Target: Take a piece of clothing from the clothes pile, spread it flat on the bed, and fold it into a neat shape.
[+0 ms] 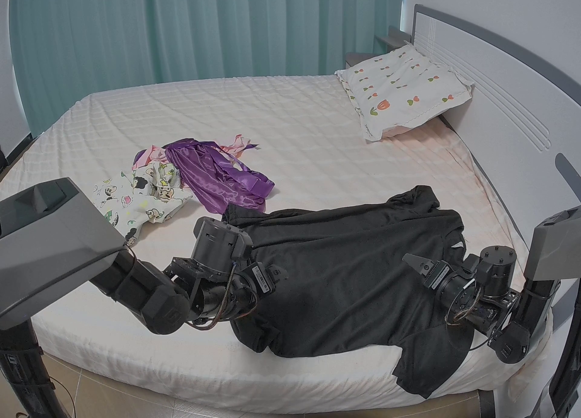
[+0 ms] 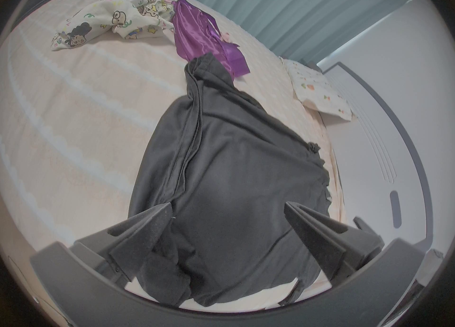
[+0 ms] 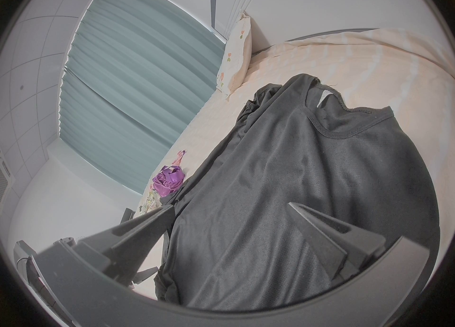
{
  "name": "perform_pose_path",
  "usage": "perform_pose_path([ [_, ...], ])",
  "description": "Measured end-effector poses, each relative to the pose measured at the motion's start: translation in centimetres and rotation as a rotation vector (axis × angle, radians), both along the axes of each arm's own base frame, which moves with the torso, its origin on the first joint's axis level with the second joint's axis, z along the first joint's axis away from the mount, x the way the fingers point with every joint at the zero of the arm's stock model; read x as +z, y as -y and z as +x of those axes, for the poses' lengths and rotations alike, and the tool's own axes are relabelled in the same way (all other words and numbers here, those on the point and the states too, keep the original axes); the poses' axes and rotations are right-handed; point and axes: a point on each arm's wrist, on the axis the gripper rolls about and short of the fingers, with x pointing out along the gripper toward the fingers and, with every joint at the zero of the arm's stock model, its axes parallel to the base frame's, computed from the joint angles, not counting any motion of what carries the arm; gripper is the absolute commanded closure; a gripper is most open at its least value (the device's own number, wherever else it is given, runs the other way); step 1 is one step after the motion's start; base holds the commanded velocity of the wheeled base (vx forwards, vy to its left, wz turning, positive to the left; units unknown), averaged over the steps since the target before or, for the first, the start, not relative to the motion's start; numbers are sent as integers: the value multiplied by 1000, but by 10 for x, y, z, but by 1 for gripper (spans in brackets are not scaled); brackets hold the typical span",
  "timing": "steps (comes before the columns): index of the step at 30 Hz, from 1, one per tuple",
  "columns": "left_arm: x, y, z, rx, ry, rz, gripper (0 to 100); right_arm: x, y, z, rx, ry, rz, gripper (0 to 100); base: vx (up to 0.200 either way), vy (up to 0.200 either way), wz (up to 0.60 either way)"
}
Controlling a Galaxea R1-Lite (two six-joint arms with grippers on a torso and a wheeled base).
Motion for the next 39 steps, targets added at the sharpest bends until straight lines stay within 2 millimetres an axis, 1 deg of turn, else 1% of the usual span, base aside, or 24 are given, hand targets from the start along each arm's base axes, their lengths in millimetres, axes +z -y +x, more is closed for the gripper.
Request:
perform_pose_path([
  [5,-3,1,-10,-25,-10,15,0,0,0,0,1,0,0,0,0,0,0],
  [11,-3,3,-12,-13,-13,-19,0,0,0,-1,2,-1,0,0,0,0,0],
  [17,-6,10,-20,-36,-6,-44,0,0,0,-1,2,0,1,0,0,0,0],
  [21,-16,13,-28,-57,-28,-18,0,0,0,-1,2,-1,0,0,0,0,0],
  [25,-25,11,-35,-64,-59,4,0,1,0,-1,3,0,0,0,0,0,0],
  [27,-26,9,-38,-61,-62,8,0,1,0,-1,3,1,0,0,0,0,0],
  [31,-16,1,-39,-40,-34,-14,0,1,0,-1,3,1,1,0,0,0,0],
  [35,-6,-14,-43,-12,-18,-29,0,1,0,-2,3,1,1,0,0,0,0],
  [39,-8,-29,-54,4,-40,-16,0,1,0,-2,4,2,1,0,0,0,0],
])
